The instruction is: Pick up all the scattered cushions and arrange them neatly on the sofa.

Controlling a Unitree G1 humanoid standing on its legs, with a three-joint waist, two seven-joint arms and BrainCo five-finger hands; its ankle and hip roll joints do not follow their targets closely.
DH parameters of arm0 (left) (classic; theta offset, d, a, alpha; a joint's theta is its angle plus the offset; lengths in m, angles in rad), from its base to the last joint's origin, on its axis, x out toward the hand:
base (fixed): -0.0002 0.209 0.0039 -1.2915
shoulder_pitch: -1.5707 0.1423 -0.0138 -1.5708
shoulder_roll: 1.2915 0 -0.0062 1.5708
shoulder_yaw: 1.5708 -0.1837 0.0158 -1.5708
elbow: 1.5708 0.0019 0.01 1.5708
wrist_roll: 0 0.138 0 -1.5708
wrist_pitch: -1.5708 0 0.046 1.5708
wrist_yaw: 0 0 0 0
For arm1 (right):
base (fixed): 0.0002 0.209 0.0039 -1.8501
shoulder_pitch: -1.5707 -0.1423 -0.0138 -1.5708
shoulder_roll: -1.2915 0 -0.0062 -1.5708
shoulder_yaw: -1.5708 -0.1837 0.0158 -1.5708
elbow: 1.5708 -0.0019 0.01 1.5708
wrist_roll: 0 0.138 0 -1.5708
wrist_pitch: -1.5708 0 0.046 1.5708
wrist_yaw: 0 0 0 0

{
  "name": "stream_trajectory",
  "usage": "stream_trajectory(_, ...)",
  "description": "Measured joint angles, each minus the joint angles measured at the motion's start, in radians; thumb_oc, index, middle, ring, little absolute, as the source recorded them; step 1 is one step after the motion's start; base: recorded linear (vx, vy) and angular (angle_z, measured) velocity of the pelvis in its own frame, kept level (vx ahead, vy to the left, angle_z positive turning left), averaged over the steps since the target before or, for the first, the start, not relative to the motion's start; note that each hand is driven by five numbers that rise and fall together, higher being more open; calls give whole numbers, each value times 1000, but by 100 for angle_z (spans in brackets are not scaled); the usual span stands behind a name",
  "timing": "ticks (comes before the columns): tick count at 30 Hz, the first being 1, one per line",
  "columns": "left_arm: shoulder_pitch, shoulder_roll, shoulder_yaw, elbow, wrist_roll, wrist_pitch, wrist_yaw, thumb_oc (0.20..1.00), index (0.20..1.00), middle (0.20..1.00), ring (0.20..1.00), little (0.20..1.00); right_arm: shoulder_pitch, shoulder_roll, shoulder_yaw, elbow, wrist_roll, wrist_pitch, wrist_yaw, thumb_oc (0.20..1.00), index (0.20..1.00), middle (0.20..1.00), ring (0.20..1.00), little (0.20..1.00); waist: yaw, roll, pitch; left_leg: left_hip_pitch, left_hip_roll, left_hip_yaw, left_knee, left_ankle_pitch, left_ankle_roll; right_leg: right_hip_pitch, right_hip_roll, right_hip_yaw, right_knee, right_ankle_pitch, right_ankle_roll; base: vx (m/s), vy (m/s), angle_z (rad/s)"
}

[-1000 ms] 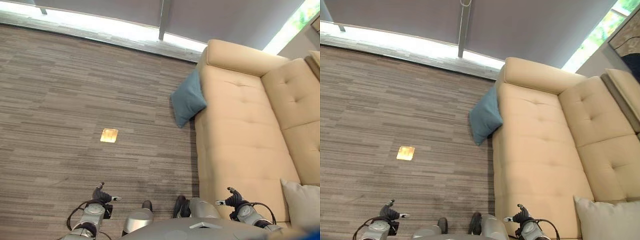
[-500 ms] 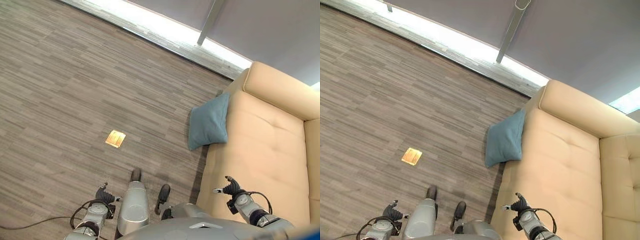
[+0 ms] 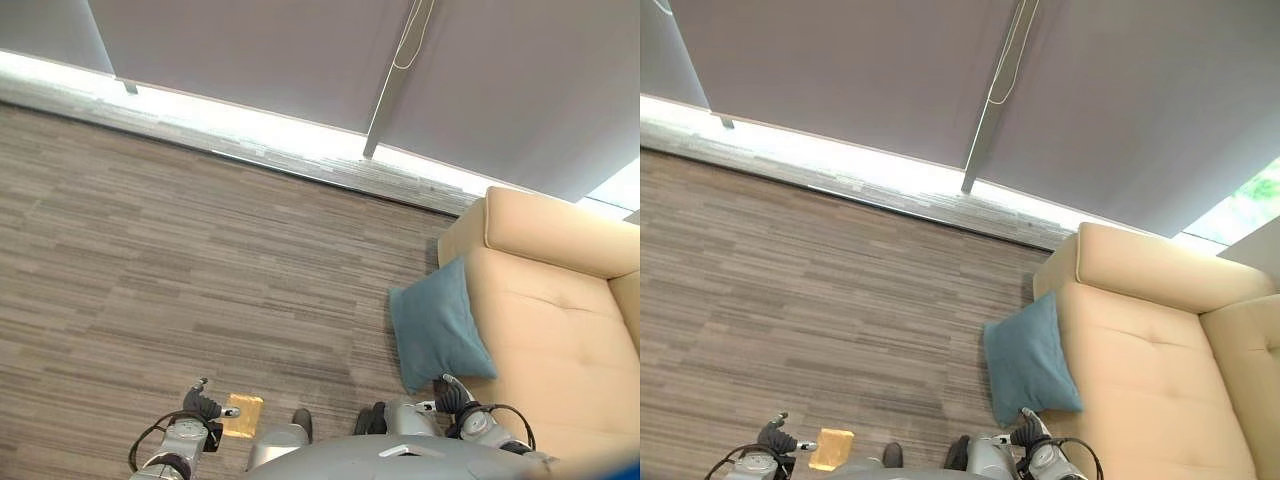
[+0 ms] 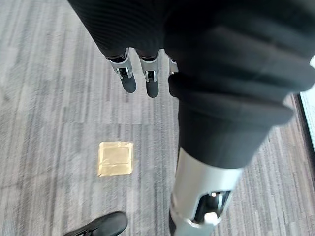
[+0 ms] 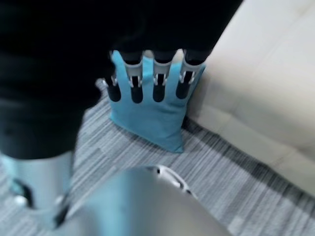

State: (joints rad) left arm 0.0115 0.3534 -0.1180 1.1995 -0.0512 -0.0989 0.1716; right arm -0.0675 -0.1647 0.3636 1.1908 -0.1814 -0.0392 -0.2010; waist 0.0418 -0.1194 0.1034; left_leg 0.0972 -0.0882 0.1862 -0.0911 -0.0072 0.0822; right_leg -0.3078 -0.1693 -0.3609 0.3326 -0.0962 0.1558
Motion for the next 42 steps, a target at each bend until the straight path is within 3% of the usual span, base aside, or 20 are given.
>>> stream_trajectory(3, 14, 5, 10, -1, 0, 2, 0, 1000, 1000, 1000, 1000, 1000, -13, -14, -5, 5, -11, 5, 0, 1000, 1000, 1000, 1000, 1000, 6, 15, 6, 28, -12, 51, 21, -61, -12, -5, 12, -180, -148, 70, 4, 222, 9, -35)
stream_trajectory(5, 45, -9, -2, 0, 4, 3, 0, 1000, 1000, 1000, 1000, 1000, -11, -21, -23, 5, -21, 10, 1, 1000, 1000, 1000, 1000, 1000, 1, 49, 7, 38, 2, 36, 94, -117, -93, 15, 105, -138, -55, 62, -78, 306, -89, -23)
stream_trajectory(7, 41, 9, -3, -4, 6, -13, -4, 1000, 1000, 1000, 1000, 1000, 6, -14, -53, 12, -31, 11, 0, 1000, 1000, 1000, 1000, 1000, 10, -77, 7, -54, -91, -9, 328, -107, -157, 102, 70, -107, -137, 135, -219, 278, -103, 36)
stream_trajectory(8, 32, -18, 3, -2, 7, -11, 0, 1000, 1000, 1000, 1000, 1000, 8, -39, -83, 38, -35, 20, -1, 1000, 1000, 1000, 1000, 1000, 13, -46, 18, -88, -13, -43, 421, -214, -84, 141, 105, -69, -164, 69, -262, 204, -84, -14)
stream_trajectory(9, 76, -54, 3, 2, 7, 0, -1, 1000, 1000, 1000, 1000, 1000, 16, -72, -80, 26, -37, 18, -2, 1000, 1000, 1000, 1000, 1000, 9, 37, -23, -33, 37, -59, 301, -303, -79, 107, 141, -95, -72, 14, -214, 47, -16, -69)
stream_trajectory(10, 89, -57, 5, 2, 8, 14, -5, 1000, 1000, 1000, 1000, 1000, 18, -65, -74, 22, -37, 12, -3, 1000, 1000, 1000, 1000, 1000, 13, 31, -19, 26, 35, -20, 284, -275, -103, 111, 138, -90, -8, -9, -219, 56, -4, -128)
stream_trajectory(12, 85, -33, 0, 28, 7, 13, -8, 1000, 1000, 1000, 1000, 1000, 24, -37, -66, 33, -36, 10, -1, 1000, 1000, 1000, 1000, 1000, 21, -83, -10, -86, -19, 9, 593, -214, -196, 198, 104, -10, -137, 18, -326, 57, 46, -95)
stream_trajectory(15, 3, -37, -28, 39, 6, 2, -8, 1000, 1000, 1000, 1000, 1000, 28, -50, -61, 51, -29, 22, -5, 1000, 1000, 1000, 1000, 1000, 19, -86, -11, -239, 72, -137, 503, -241, -146, 272, 148, 63, -300, 93, -305, 139, 105, -87)
stream_trajectory(19, -27, -75, -30, 41, 5, 1, -11, 1000, 1000, 1000, 1000, 1000, 0, -88, -59, 75, -29, 22, -9, 1000, 1000, 1000, 1000, 1000, 34, 3, 27, -216, 124, -393, 138, -33, -214, 313, 170, 211, -368, 123, -265, 92, 97, -162)
stream_trajectory(22, -20, -94, -37, 42, 4, 1, -12, 1000, 1000, 1000, 1000, 1000, 8, -89, -39, 105, -30, 22, -11, 1000, 1000, 1000, 1000, 1000, 34, 8, 38, -171, 18, -457, 209, -18, -123, 322, 114, 330, -388, 141, -170, 115, 190, -162)
stream_trajectory(24, -24, -103, -40, 32, 5, -2, -13, 1000, 1000, 1000, 1000, 1000, 50, -82, -49, 103, -29, 24, -11, 1000, 1000, 1000, 1000, 1000, 20, 9, 36, -107, 0, -414, 156, -5, -75, 361, 87, 346, -387, 139, -77, 129, 218, -90)
stream_trajectory(29, -17, -54, -60, 41, 8, 7, -21, 1000, 1000, 1000, 1000, 1000, 33, -42, -62, 102, -30, 21, -7, 1000, 1000, 1000, 1000, 1000, 4, -24, 11, -16, -1, -196, 75, 2, 7, 260, 83, 395, -271, 176, -32, 35, 243, -126)
stream_trajectory(30, -41, -53, -55, 39, 13, 5, -20, 1000, 1000, 1000, 1000, 1000, 3, -43, -62, 89, -30, 22, -7, 1000, 1000, 1000, 1000, 1000, -13, -6, 35, -21, 0, -117, 96, -17, 30, 197, 75, 355, -209, 194, 4, 2, 141, -261)
stream_trajectory(33, -57, -43, 6, 40, 24, 5, -20, 1000, 1000, 1000, 1000, 1000, -25, -85, -77, 80, -32, 31, -16, 1000, 1000, 1000, 1000, 1000, 33, 28, 64, -40, -13, 52, 91, -62, 27, 92, -152, -351, -140, 168, 65, 150, -10, -180)
stream_trajectory(34, -54, -44, 11, 39, 24, 5, -19, 1000, 1000, 1000, 1000, 1000, -30, -94, -86, 76, -31, 32, -16, 1000, 1000, 1000, 1000, 1000, 32, 39, 74, -42, -6, 49, 90, -54, 15, 94, -143, -320, -170, 172, 71, 192, -121, -31)
stream_trajectory(36, -53, -53, -2, 41, 26, 5, -20, 1000, 1000, 1000, 1000, 1000, 4, -91, -106, 56, -29, 30, -19, 1000, 1000, 1000, 1000, 1000, 25, 68, 77, -41, 17, 3, 95, -58, -9, 107, -72, -133, -125, 124, 36, 177, -105, 79)
stream_trajectory(38, -47, -74, -21, 39, 27, 0, -21, 1000, 1000, 1000, 1000, 1000, 30, -90, -107, 66, -28, 31, -18, 1000, 1000, 1000, 1000, 1000, 31, 53, 55, -29, 31, -44, 111, -65, -39, 197, 10, -98, -133, 50, -110, 113, -83, 85)
stream_trajectory(39, -6, -67, -28, 44, 27, 2, -22, 1000, 1000, 1000, 1000, 1000, 3, -80, -110, 66, -27, 23, -20, 1000, 1000, 1000, 1000, 1000, 43, 36, 62, -75, 52, -43, 271, -100, -139, 231, 31, -93, -158, 25, -147, 76, -48, -11)
stream_trajectory(41, 8, -68, -31, 65, 26, 6, -22, 1000, 1000, 1000, 1000, 1000, -14, -77, -106, 84, -27, 15, -27, 1000, 1000, 1000, 1000, 1000, 72, -13, 60, -304, 61, -95, 719, -43, -193, 283, 37, -60, -227, 38, -206, 91, 4, -21)
stream_trajectory(42, 14, -70, -38, 65, 25, 6, -22, 1000, 1000, 1000, 1000, 1000, -17, -79, -98, 85, -27, 15, -29, 1000, 1000, 1000, 1000, 1000, 93, -18, 57, -336, 66, -112, 717, -58, -183, 292, 40, -56, -255, 46, -210, 202, 62, -61)
